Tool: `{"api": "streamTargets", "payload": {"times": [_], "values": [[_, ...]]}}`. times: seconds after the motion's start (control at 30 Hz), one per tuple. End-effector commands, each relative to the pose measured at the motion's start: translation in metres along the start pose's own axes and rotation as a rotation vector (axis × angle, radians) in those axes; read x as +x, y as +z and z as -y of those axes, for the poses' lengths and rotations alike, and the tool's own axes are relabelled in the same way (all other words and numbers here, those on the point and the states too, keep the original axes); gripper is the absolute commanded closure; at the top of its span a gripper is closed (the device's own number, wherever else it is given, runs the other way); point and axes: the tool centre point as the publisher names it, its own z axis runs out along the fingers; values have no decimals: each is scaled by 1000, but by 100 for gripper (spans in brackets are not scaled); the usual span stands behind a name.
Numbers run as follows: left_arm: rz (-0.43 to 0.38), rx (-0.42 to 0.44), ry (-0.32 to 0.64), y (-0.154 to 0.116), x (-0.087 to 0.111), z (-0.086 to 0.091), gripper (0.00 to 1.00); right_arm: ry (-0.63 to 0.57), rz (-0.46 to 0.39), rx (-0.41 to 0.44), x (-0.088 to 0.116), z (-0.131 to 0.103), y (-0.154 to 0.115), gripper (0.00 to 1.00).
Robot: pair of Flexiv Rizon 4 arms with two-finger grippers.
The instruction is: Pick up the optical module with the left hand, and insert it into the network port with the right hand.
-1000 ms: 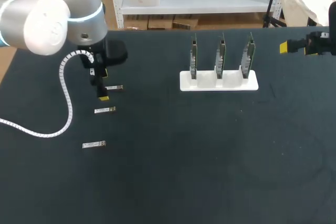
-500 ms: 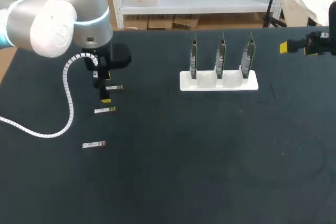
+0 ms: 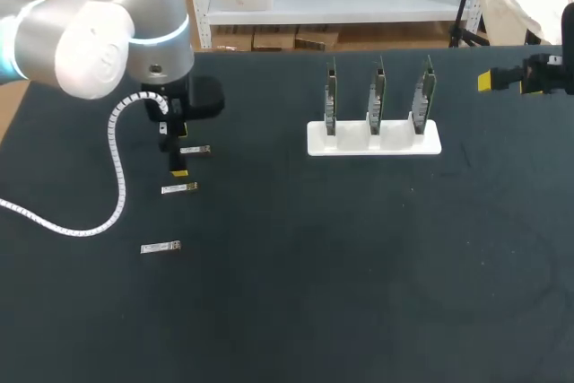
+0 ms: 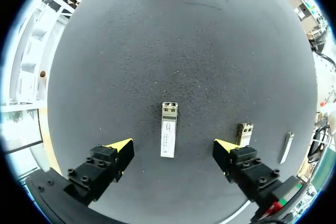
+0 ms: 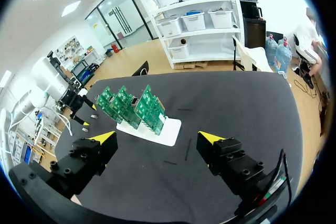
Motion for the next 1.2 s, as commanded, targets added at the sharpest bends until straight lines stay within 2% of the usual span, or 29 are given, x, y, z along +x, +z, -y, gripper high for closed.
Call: {"api": "streamTargets", "payload": {"times": [0.03, 0.5, 0.57, 0.6, 0.63, 0.67, 1.0, 1.2], "values": [[-5, 5, -6, 1, 0, -4, 0, 1, -1, 9, 0, -2, -1, 0], [-11, 28, -27, 8, 2, -3, 2, 1, -1, 9, 0, -2, -1, 0], [-9, 32, -27, 8, 2, -3, 48, 1, -1, 9, 0, -2, -1, 0], [-8, 33, -26, 8, 2, -3, 58, 1, -1, 9, 0, -2, -1, 0], [-5, 35, -27, 9, 2, -2, 89, 1, -1, 9, 0, -2, -1, 0], [-4, 36, -28, 9, 2, -2, 100, 1, -1, 9, 0, -2, -1, 0], [3, 34, -46, 9, 3, -2, 100, 1, -1, 9, 0, -2, -1, 0], [47, 40, -69, 6, 3, 0, 100, 1, -1, 9, 0, -2, -1, 0]]}}
